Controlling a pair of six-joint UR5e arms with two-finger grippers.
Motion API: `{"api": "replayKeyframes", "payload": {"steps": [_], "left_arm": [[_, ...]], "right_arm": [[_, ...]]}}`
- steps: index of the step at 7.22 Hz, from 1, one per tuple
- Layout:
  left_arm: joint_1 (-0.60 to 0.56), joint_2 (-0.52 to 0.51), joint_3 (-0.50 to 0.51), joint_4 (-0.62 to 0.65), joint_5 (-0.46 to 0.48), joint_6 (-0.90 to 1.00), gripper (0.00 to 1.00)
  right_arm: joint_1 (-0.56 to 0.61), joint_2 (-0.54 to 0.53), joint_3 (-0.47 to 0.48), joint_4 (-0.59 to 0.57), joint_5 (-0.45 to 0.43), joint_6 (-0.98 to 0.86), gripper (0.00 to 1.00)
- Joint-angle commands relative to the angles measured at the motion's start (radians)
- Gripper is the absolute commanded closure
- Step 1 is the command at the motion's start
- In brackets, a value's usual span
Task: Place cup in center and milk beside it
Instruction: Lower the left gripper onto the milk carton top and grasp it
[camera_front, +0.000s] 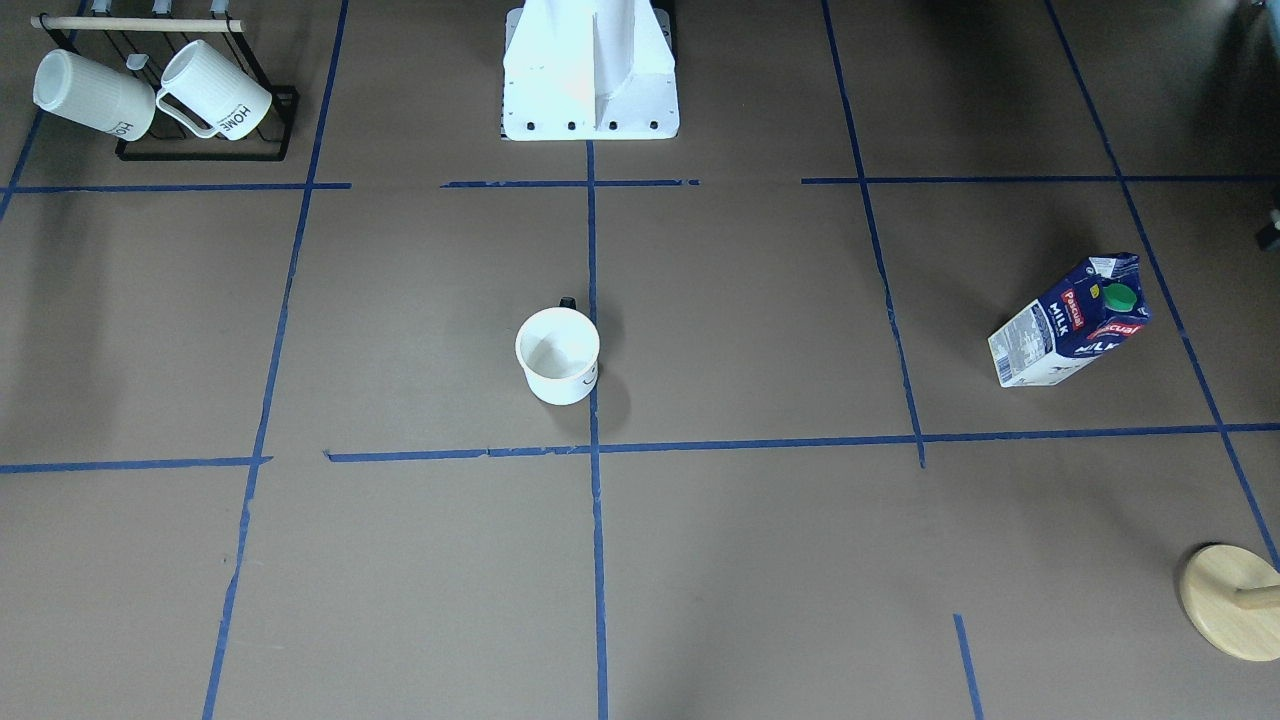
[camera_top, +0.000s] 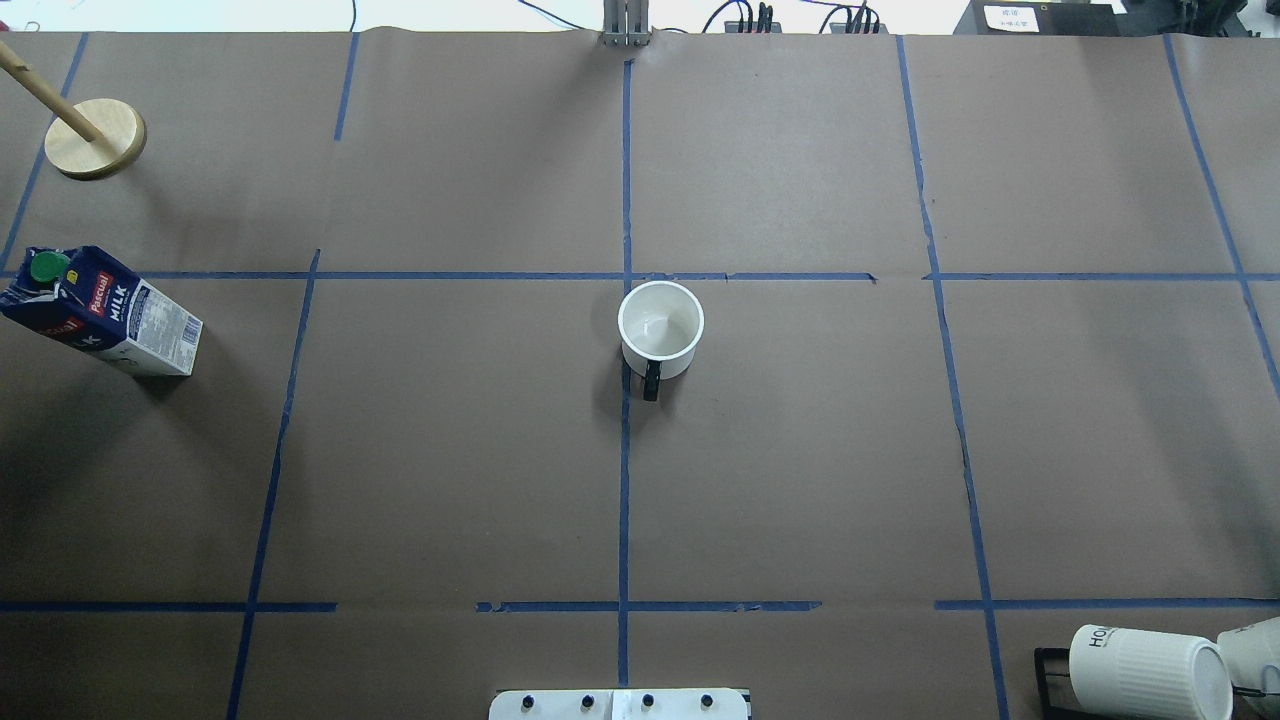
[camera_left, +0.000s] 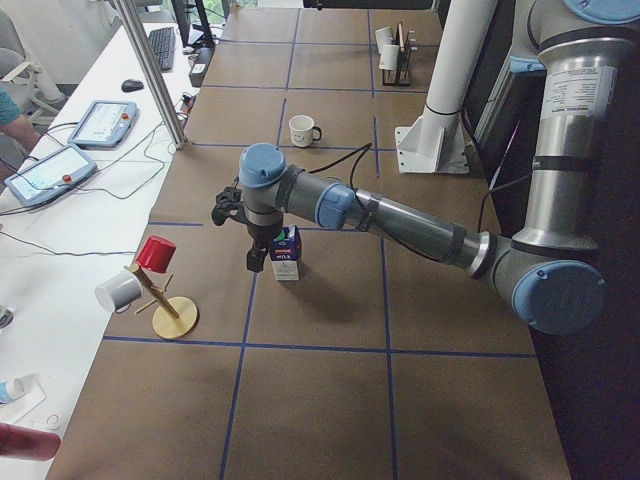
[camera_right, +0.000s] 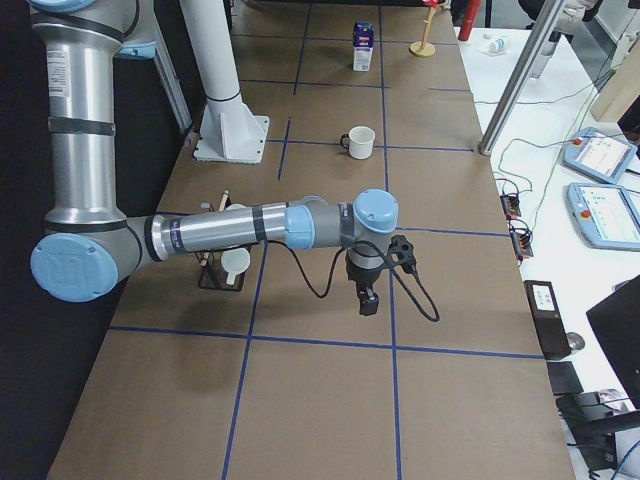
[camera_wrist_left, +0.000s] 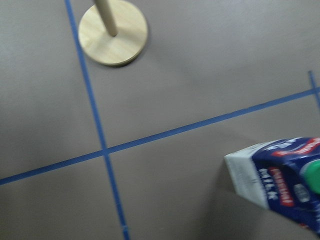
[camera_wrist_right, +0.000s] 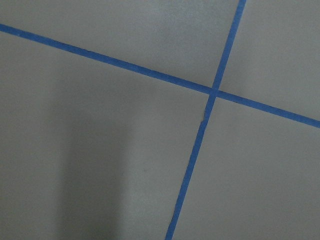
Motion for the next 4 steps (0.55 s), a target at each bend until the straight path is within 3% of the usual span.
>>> {"api": "replayKeyframes", "payload": {"steps": [1, 3, 4], "left_arm": [[0.114, -0.008, -0.045, -0.014, 0.037, -0.212, 0.0], [0.194, -0.063, -0.044, -0.014, 0.106, -0.419, 0.0], [0.223, -0.063, -0.027, -0.016, 0.108, -0.428, 0.0]], "right_arm": [[0.001, -0.011, -0.002, 0.006, 0.001, 0.001, 0.0], [0.002, -0.014, -0.003, 0.008, 0.001, 0.001, 0.0], [0.002, -0.024, -0.003, 0.009, 0.0, -0.004, 0.0]]}}
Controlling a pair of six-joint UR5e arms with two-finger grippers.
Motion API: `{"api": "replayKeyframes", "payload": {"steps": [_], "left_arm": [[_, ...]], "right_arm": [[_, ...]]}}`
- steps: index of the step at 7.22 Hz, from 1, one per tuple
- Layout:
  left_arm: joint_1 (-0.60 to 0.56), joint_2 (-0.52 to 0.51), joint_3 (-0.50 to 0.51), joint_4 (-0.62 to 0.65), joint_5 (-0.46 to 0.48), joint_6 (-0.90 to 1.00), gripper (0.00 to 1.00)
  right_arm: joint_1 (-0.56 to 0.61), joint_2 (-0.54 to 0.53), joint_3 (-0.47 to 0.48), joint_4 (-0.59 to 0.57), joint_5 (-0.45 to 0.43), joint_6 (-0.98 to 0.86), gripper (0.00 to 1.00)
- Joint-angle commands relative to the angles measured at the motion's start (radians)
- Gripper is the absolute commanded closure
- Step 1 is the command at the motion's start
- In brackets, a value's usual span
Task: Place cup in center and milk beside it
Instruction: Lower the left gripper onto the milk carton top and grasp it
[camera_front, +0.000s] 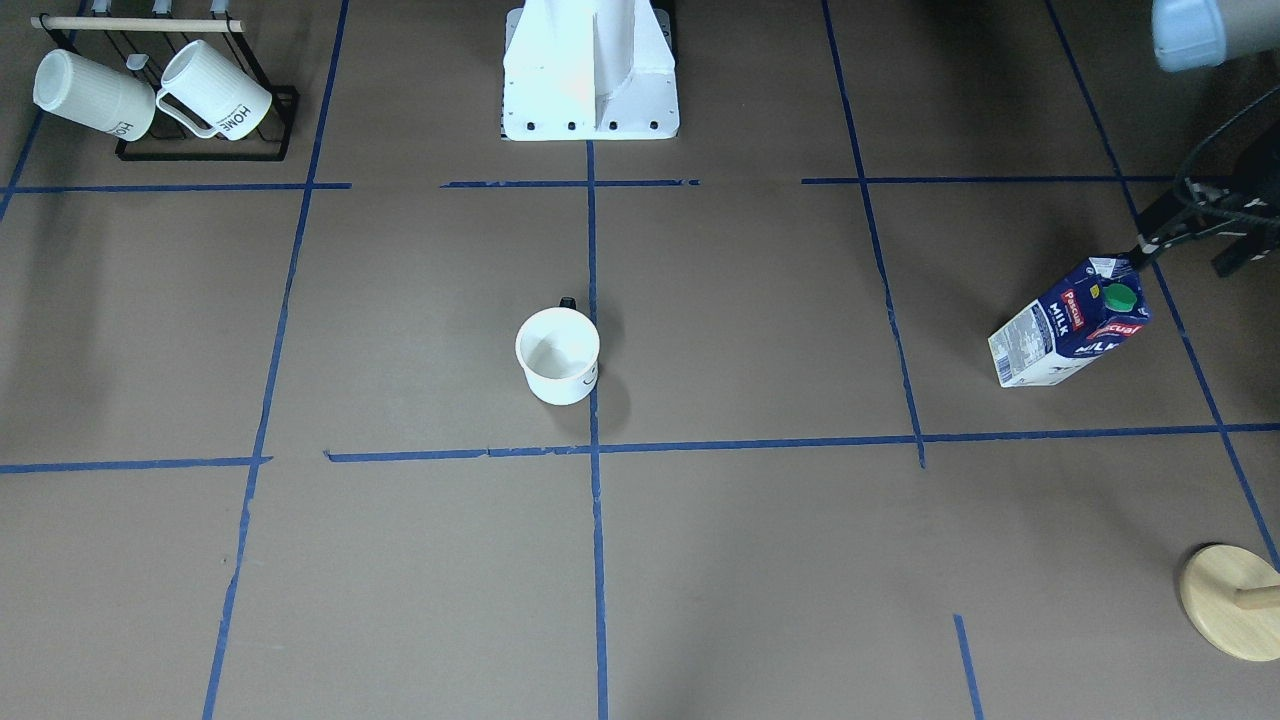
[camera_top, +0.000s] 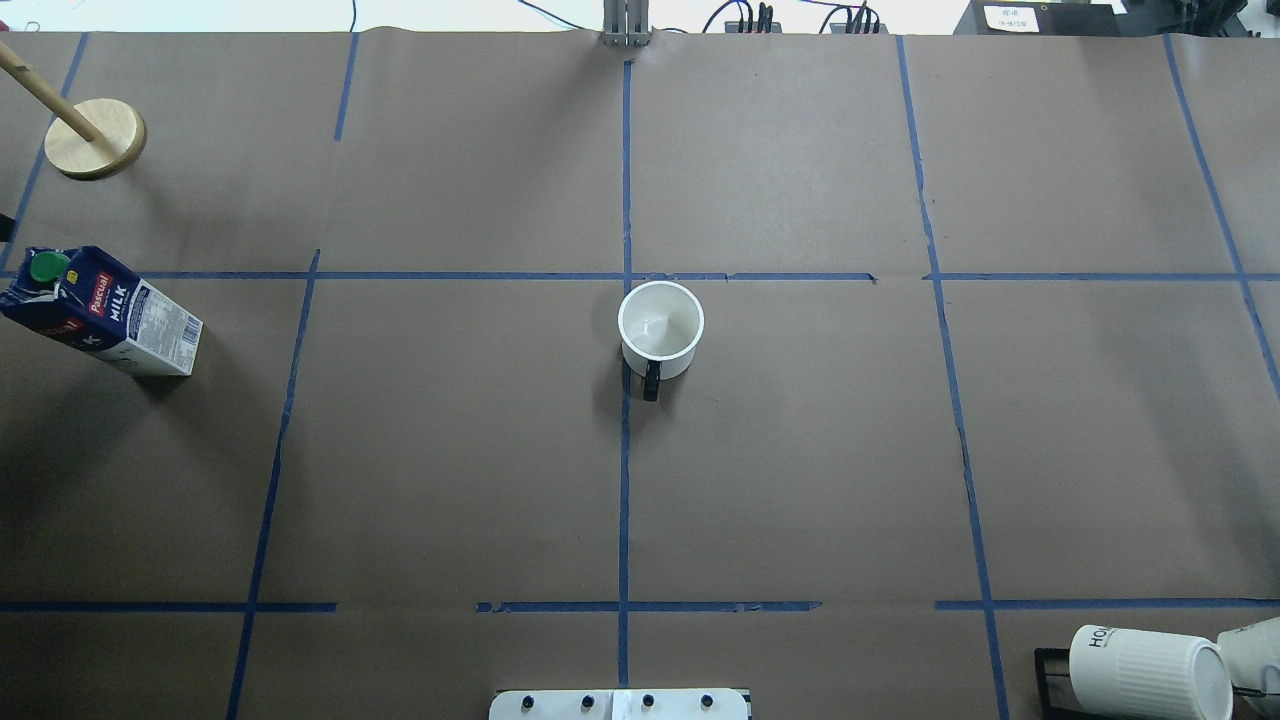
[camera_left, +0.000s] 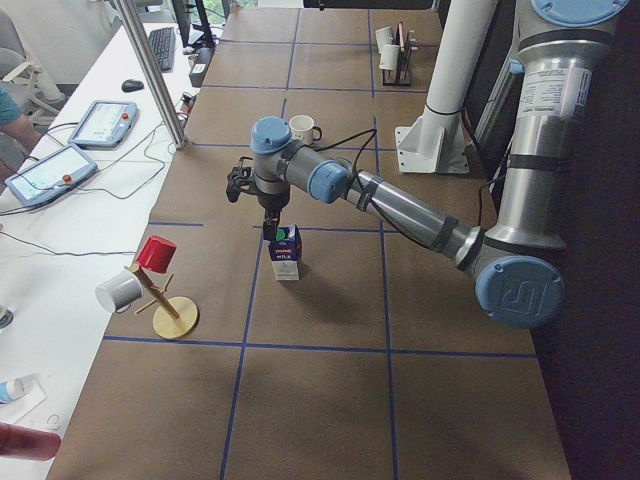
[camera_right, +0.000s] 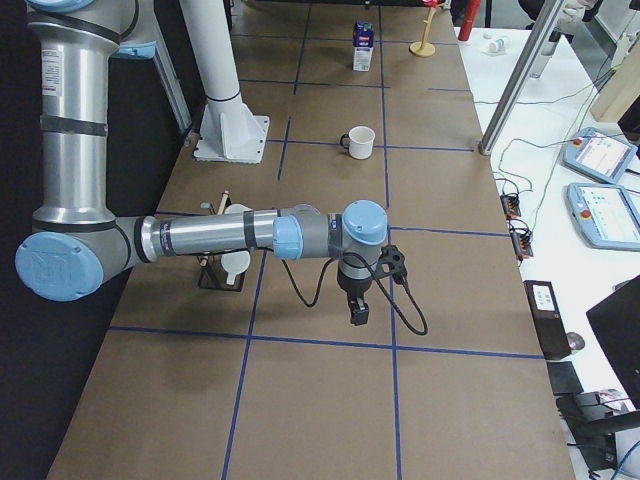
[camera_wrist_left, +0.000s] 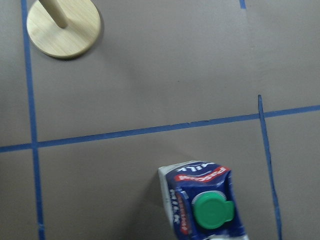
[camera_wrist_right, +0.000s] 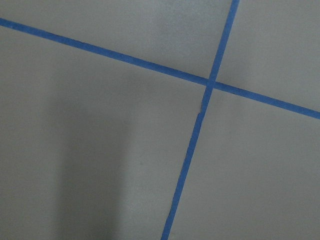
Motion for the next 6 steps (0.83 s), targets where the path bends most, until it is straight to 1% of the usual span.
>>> {"api": "replayKeyframes", "payload": {"steps": [1, 3, 6], "left_arm": [[0.063, -0.008, 0.021, 0.0, 0.018, -0.05, 0.0], [0.089, -0.008, 0.067, -0.005, 0.047, -0.049, 0.0], [0.112, -0.002, 0.15, -0.119, 0.075, -0.052, 0.0]], "right_arm": [[0.0, -0.009, -0.002, 0.001, -0.001, -0.004, 0.0], [-0.001, -0.009, -0.003, 0.001, -0.001, -0.004, 0.0], [0.0, -0.009, -0.005, 0.001, -0.001, -0.004, 0.0]]}}
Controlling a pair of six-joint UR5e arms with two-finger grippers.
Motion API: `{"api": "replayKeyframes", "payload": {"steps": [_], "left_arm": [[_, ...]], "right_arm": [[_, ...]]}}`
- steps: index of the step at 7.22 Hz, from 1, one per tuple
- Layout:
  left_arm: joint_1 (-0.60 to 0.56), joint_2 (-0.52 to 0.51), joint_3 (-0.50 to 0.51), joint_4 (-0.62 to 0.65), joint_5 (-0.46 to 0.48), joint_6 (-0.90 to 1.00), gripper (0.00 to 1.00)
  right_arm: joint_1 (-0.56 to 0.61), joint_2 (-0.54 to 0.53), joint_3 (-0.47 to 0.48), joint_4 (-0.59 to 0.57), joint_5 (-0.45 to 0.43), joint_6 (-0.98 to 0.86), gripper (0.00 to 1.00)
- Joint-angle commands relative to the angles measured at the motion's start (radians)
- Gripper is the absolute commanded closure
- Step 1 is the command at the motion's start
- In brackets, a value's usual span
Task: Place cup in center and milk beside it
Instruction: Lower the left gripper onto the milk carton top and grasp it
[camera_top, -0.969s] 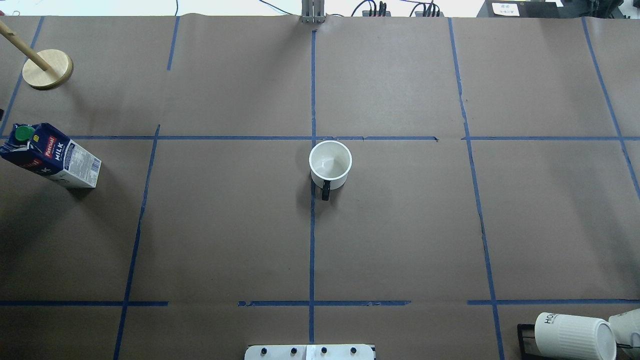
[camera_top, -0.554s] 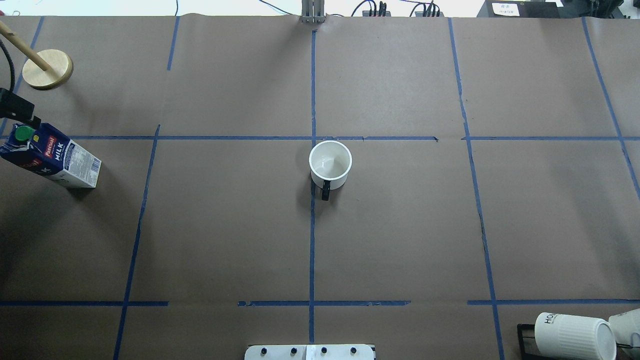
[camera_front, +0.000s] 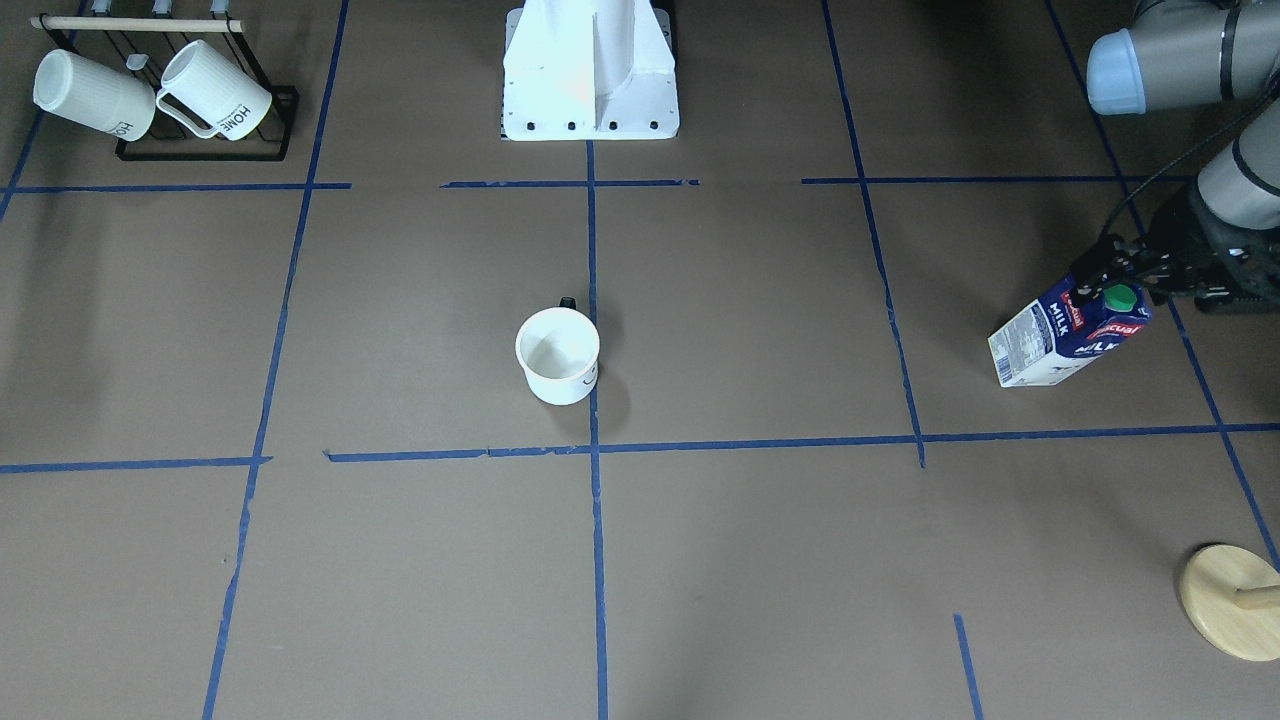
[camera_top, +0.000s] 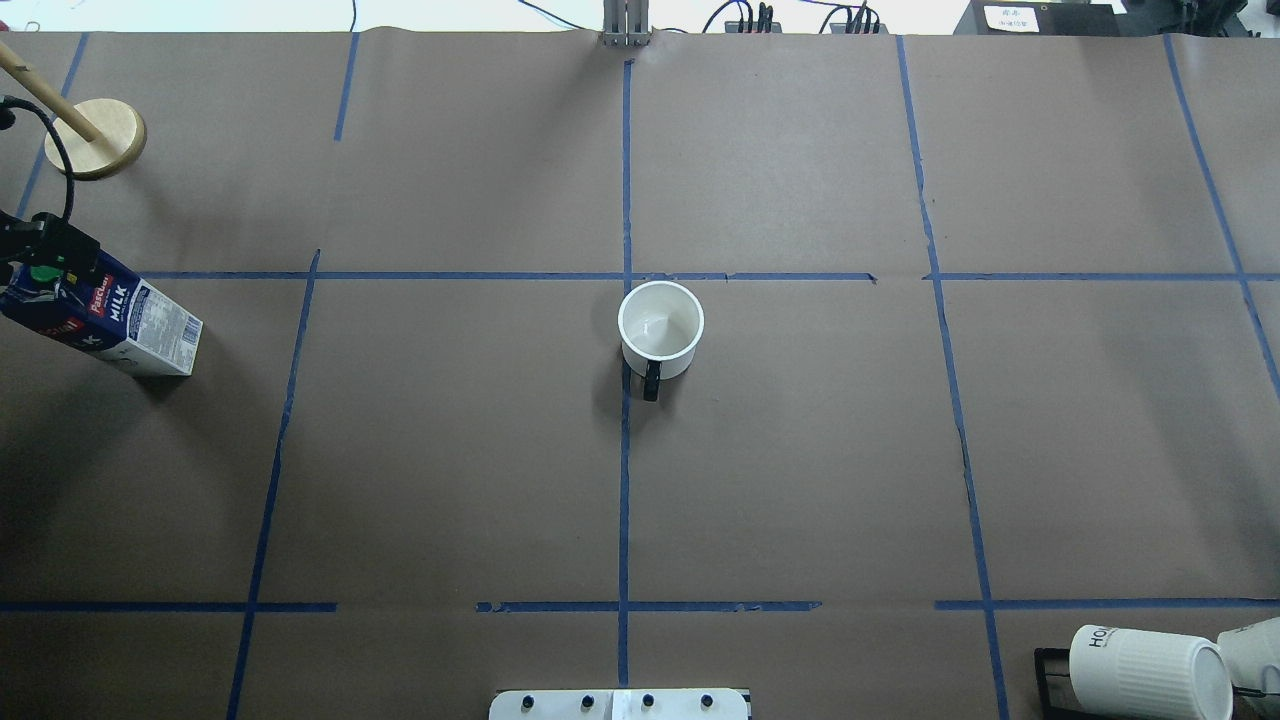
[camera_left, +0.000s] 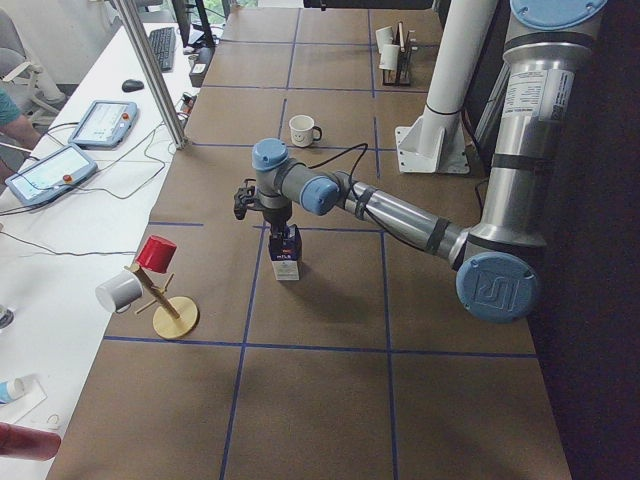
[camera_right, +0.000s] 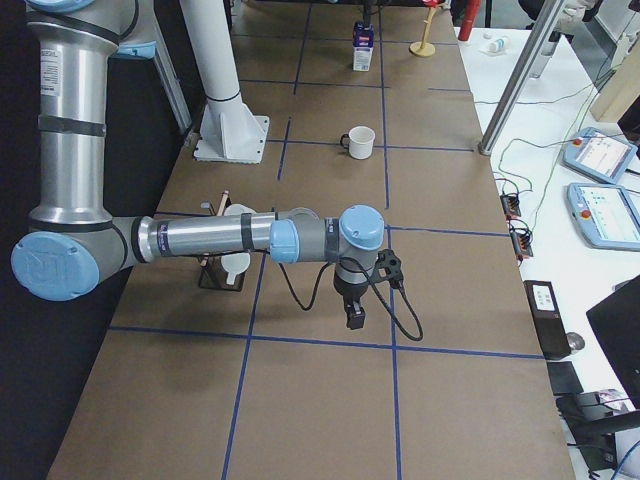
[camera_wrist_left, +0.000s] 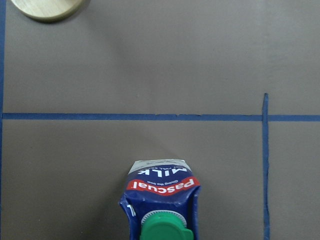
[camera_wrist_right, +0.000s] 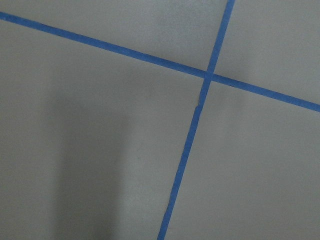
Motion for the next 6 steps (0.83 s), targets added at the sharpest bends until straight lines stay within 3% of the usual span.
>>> {"api": "replayKeyframes", "payload": {"steps": [1, 2, 3, 4, 6], "left_arm": [[0.005, 0.001, 0.031, -0.049, 0.006, 0.001, 0.08], [0.004, -0.003, 0.028, -0.046, 0.006, 0.004, 0.42], [0.008, -0.005, 0.013, -0.044, 0.003, 0.001, 0.55], [0.008, -0.006, 0.007, -0.04, 0.002, 0.001, 0.65], [0.008, -0.064, 0.005, 0.0, 0.001, -0.002, 0.68]], "right_arm": [[0.0, -0.002, -0.001, 0.0, 0.0, -0.002, 0.0], [0.0, -0.002, -0.001, 0.0, 0.0, -0.002, 0.0], [0.0, -0.002, -0.001, 0.0, 0.0, -0.003, 0.0], [0.0, -0.003, -0.001, 0.0, 0.0, -0.003, 0.0], [0.0, -0.011, 0.006, 0.0, 0.002, 0.0, 0.0]]}}
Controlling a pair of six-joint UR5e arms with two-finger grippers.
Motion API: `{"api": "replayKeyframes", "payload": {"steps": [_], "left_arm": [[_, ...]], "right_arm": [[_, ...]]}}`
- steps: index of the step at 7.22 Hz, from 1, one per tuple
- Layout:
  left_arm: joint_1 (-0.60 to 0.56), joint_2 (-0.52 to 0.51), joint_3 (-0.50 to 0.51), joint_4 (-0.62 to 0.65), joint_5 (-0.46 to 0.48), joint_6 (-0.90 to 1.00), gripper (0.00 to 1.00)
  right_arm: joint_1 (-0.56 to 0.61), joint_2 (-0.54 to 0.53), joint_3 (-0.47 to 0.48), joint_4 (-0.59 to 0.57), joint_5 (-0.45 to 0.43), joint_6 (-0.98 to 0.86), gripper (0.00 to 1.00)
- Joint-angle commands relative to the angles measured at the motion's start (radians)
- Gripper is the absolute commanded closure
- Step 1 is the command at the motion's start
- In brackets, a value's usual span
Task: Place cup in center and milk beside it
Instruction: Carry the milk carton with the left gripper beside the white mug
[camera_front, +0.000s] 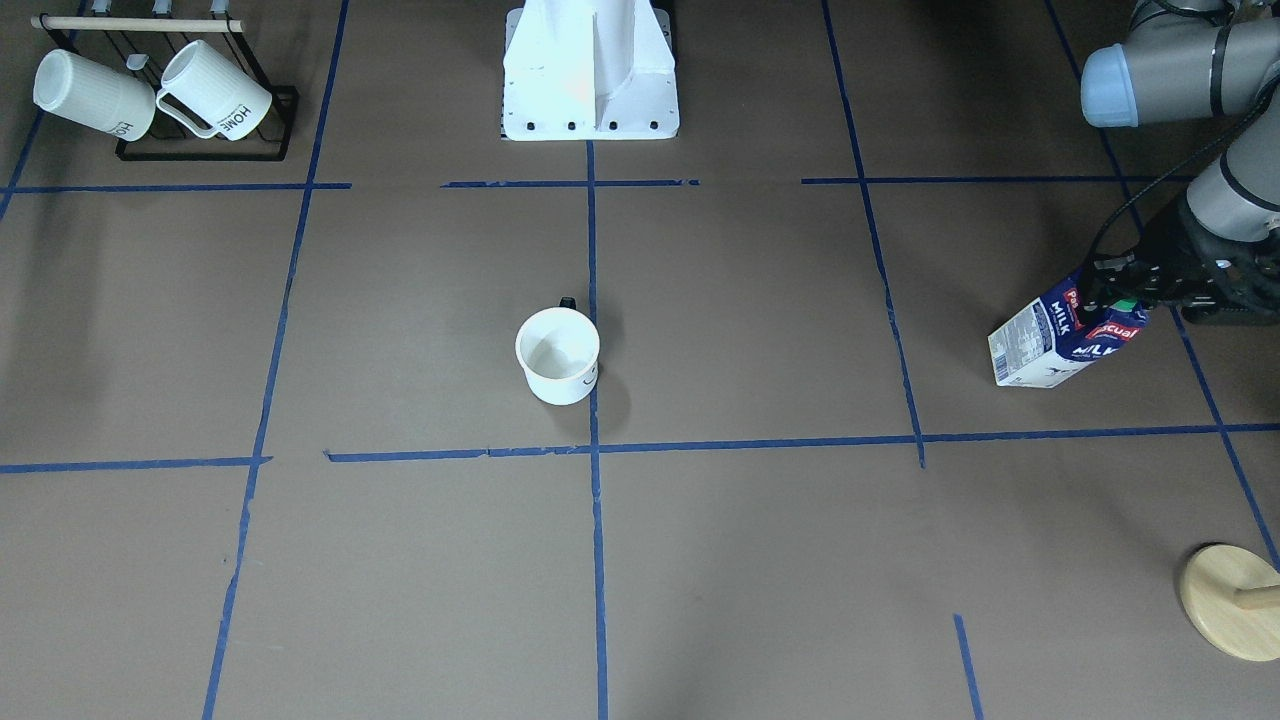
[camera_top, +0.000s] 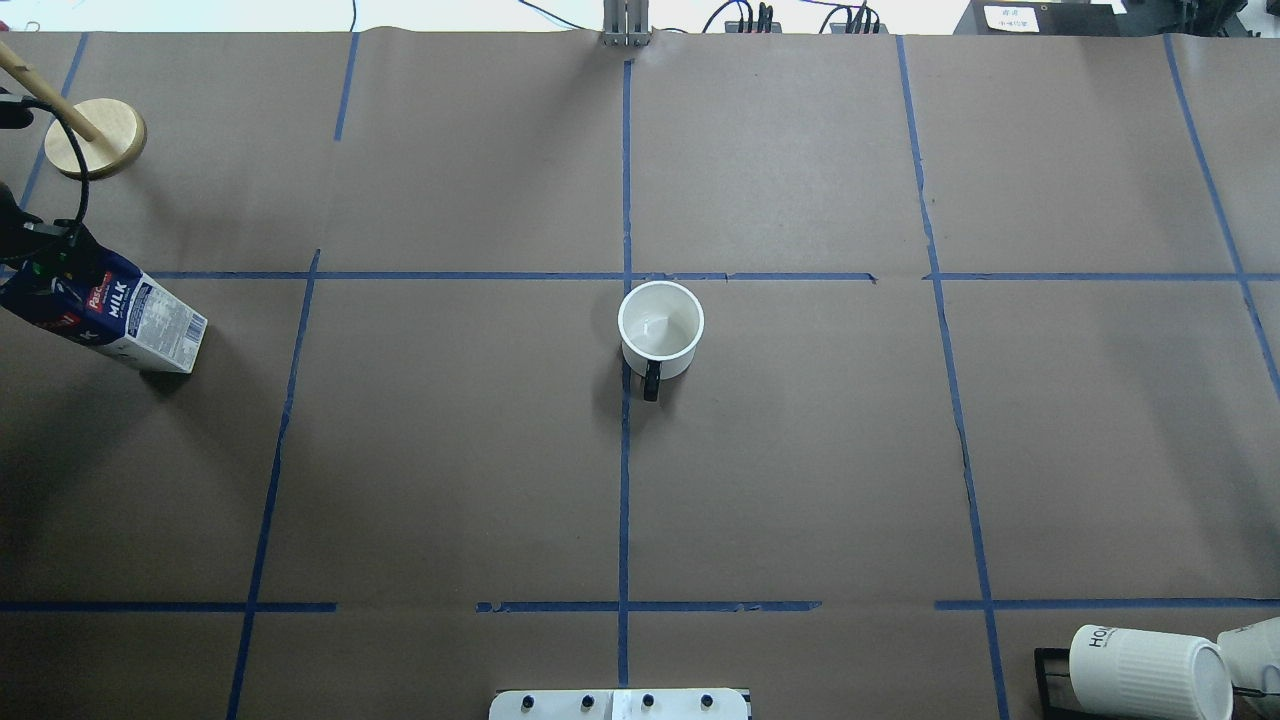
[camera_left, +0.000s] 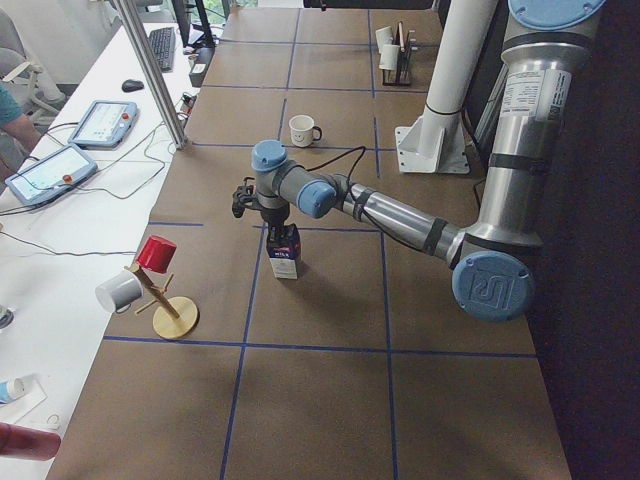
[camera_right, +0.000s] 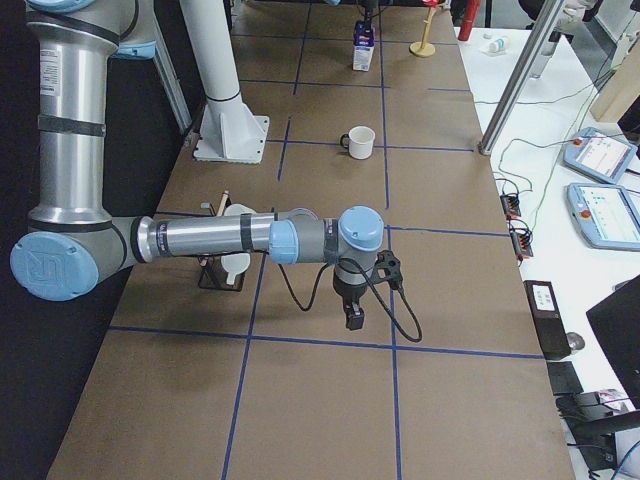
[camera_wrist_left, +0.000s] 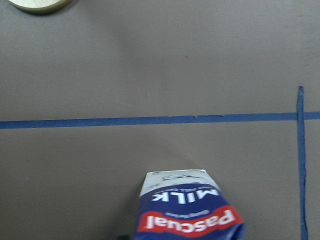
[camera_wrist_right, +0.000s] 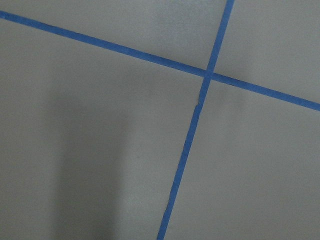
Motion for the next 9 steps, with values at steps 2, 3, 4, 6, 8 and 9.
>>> {"api": "replayKeyframes", "payload": {"steps": [2, 3, 4, 6, 8, 9], "left_arm": [[0.009, -0.219, -0.057, 0.286, 0.0, -0.009, 0.68], [0.076, -0.33, -0.061, 0.393, 0.009, -0.044, 0.67], [0.176, -0.42, -0.036, 0.404, 0.016, -0.154, 0.67], [0.326, -0.673, 0.145, 0.403, 0.128, -0.332, 0.67], [0.359, -0.81, 0.275, 0.392, 0.148, -0.378, 0.67], [0.39, -0.822, 0.275, 0.392, 0.151, -0.396, 0.67]], "right_arm": [[0.0, -0.011, 0.008, 0.0, 0.001, 0.001, 0.0], [0.0, -0.01, 0.008, 0.0, 0.003, 0.003, 0.0], [-0.002, -0.01, 0.006, 0.0, 0.003, 0.003, 0.0], [0.0, -0.01, 0.005, 0.0, 0.001, 0.001, 0.0], [-0.002, -0.01, 0.003, 0.0, 0.001, 0.001, 0.0], [0.0, -0.01, 0.006, 0.0, 0.0, 0.003, 0.0]]}}
